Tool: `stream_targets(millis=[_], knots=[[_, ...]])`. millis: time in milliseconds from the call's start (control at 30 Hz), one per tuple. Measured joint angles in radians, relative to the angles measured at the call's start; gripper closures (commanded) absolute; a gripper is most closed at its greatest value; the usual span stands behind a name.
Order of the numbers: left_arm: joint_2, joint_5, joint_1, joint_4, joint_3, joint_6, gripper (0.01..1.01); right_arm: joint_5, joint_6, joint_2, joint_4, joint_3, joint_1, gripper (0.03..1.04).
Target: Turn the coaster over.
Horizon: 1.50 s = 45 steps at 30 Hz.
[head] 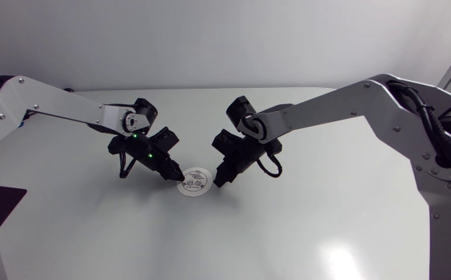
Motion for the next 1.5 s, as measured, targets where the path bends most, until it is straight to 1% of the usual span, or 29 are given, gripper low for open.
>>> stream_targets(millis=[200,500,733,833,867,900,933,967,1000,1067,1300,1500], knots=[[0.007,-0.004,-0.018,0.000,0.011,0.000,0.841,0.000,0.000,0.000,-0.003,0.006,0.006,1.02],[0.009,-0.003,-0.021,-0.003,0.014,0.000,0.839,0.000,0.000,0.000,-0.008,0.058,0.019,1.02],[0.009,0.003,-0.027,-0.014,0.023,0.000,0.836,0.000,-0.003,0.024,-0.036,0.064,0.018,1.02],[0.009,0.005,-0.024,-0.025,0.024,0.000,0.820,-0.001,-0.003,0.043,-0.053,0.066,0.018,1.02],[0.009,0.005,-0.023,-0.029,0.024,0.000,0.762,-0.002,-0.003,0.050,-0.056,0.066,0.018,1.02],[0.009,0.005,-0.020,-0.035,0.026,0.000,0.672,-0.011,-0.004,0.054,-0.058,0.066,0.018,1.02],[0.008,0.006,-0.017,-0.040,0.026,0.000,0.559,-0.018,-0.004,0.057,-0.062,0.069,0.016,1.02],[0.005,0.008,-0.011,-0.046,0.027,0.000,0.405,-0.022,-0.004,0.059,-0.068,0.073,0.014,1.02],[0.002,0.008,-0.005,-0.050,0.027,0.000,0.295,-0.025,-0.005,0.061,-0.072,0.077,0.013,1.02],[-0.011,0.008,0.012,-0.054,0.028,0.000,0.146,-0.027,-0.007,0.063,-0.078,0.081,0.011,1.02],[-0.048,0.008,0.055,-0.061,0.045,0.000,0.144,-0.032,-0.007,0.064,-0.090,0.085,0.011,1.02],[-0.012,0.013,0.051,-0.146,0.077,0.000,0.143,-0.035,-0.007,0.064,-0.098,0.085,0.011,1.02]])
